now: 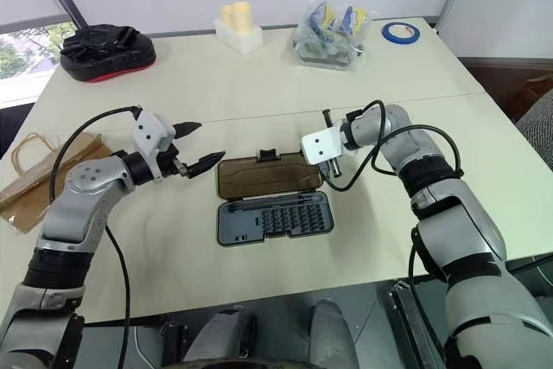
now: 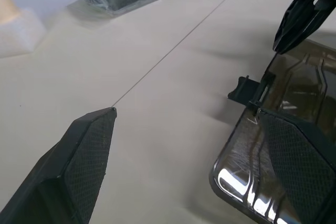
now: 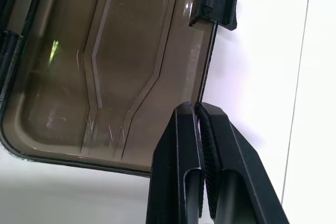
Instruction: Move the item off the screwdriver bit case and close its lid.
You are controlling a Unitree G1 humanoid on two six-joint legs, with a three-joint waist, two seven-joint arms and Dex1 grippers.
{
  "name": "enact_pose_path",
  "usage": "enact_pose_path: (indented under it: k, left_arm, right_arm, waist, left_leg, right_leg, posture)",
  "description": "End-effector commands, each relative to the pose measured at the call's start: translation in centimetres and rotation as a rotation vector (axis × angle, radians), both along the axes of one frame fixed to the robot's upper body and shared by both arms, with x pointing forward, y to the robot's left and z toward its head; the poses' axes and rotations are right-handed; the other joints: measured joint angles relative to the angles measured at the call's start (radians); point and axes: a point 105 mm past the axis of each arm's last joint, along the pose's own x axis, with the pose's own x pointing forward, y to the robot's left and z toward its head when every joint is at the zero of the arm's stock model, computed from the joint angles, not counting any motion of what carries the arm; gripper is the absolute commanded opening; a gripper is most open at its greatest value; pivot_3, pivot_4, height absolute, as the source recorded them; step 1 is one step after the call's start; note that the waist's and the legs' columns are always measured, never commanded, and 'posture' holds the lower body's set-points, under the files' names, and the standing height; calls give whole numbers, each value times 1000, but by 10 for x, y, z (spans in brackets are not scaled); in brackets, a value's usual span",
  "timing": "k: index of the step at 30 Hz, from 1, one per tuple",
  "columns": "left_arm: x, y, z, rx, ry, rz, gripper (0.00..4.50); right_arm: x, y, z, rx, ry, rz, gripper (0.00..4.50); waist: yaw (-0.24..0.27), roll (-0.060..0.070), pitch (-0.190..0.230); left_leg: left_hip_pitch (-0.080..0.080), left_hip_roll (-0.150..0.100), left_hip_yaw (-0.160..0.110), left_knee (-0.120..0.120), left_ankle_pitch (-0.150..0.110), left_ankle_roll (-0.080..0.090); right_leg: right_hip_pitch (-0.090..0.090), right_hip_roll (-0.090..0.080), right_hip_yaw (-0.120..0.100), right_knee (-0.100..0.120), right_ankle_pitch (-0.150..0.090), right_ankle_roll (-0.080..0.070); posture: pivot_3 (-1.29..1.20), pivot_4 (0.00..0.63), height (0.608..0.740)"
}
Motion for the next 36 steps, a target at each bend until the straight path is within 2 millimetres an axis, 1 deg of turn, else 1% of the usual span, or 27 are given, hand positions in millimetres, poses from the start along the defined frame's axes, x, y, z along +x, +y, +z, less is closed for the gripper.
enact_pose_path:
  k: [1,4,13,16,19,20,21,23,24,28,30,31,33,36]
  left_arm:
    - [-3,-1,14,1,-63,-14,4500]
    - [-3,-2,13,3,-60,-18,4500]
    - [-9,-8,9,13,-25,-75,4500]
    - [-10,-11,11,14,-20,-99,4500]
    - [-13,-14,12,8,-7,-128,4500]
    - [-15,-16,12,5,4,-144,4500]
    - [-17,-17,11,4,16,-160,4500]
    - [-20,-19,11,0,38,-187,4500]
    - [-25,-22,11,-8,62,-224,4500]
    - [-43,-30,11,-31,143,-333,4500]
    - [-62,-35,8,-25,222,-441,4500]
    - [-69,-36,7,-14,250,-477,4500]
    - [-77,-36,3,9,284,-519,4500]
    - [-82,-37,-4,24,303,-535,4500]
  right_arm:
    - [3,4,11,13,-35,11,55]
    - [3,-1,9,-12,-34,-1,55]
    - [6,-2,9,6,-34,-29,55]
    - [6,-2,8,4,-33,-37,964]
    - [6,-2,8,7,-32,-38,2357]
    - [6,-2,8,11,-30,-40,2924]
    - [6,-3,8,12,-29,-40,3299]
    - [4,-3,9,13,-30,-34,4253]
    - [4,-3,14,39,-25,-42,4383]
    - [1,0,31,123,-11,-58,4383]
    - [-4,4,46,222,5,-83,4383]
    - [-7,5,50,255,12,-93,4383]
    - [-12,7,52,293,19,-108,4383]
    - [-19,8,53,326,22,-132,4383]
  waist:
    - [-1,0,0]
    - [-2,0,0]
    - [-5,0,0]
    - [-7,0,0]
    - [-15,0,0]
    - [-17,0,0]
    - [-18,0,0]
    - [-18,0,0]
    - [-18,0,0]
    - [-18,0,0]
    - [-19,0,0]
    - [-19,1,1]
    - [-18,1,1]
    - [-15,1,1]
  left_leg:
    - [0,0,0,0,0,0]
    - [0,0,0,0,0,0]
    - [0,0,0,0,0,0]
    - [0,0,0,0,0,0]
    - [0,0,-1,0,0,0]
    - [0,0,-1,0,0,0]
    - [0,0,-1,0,0,0]
    - [0,0,-1,0,0,0]
    - [0,0,-1,0,0,0]
    - [0,0,-1,0,0,0]
    - [0,0,-1,0,0,0]
    - [-1,1,-1,-1,0,0]
    - [0,1,-2,-1,0,0]
    - [0,1,-2,-1,0,0]
  right_leg:
    - [0,0,0,0,0,0]
    - [0,0,0,0,0,0]
    - [0,0,0,0,0,0]
    - [0,0,0,0,0,0]
    - [0,0,0,0,0,0]
    - [0,0,0,0,0,0]
    - [0,0,0,0,0,0]
    - [0,0,0,0,0,0]
    - [0,0,0,1,0,0]
    - [0,0,0,0,0,0]
    - [0,0,0,0,0,0]
    - [0,0,0,1,0,0]
    - [0,0,0,1,0,0]
    - [0,0,0,1,0,0]
  posture:
    - [0,150,740]
    - [0,150,740]
    - [0,150,740]
    - [0,150,740]
    - [0,150,740]
    - [0,150,740]
    - [0,150,740]
    - [0,150,740]
    - [0,150,740]
    - [0,150,740]
    - [0,150,740]
    - [0,150,740]
    - [0,150,740]
    - [0,150,740]
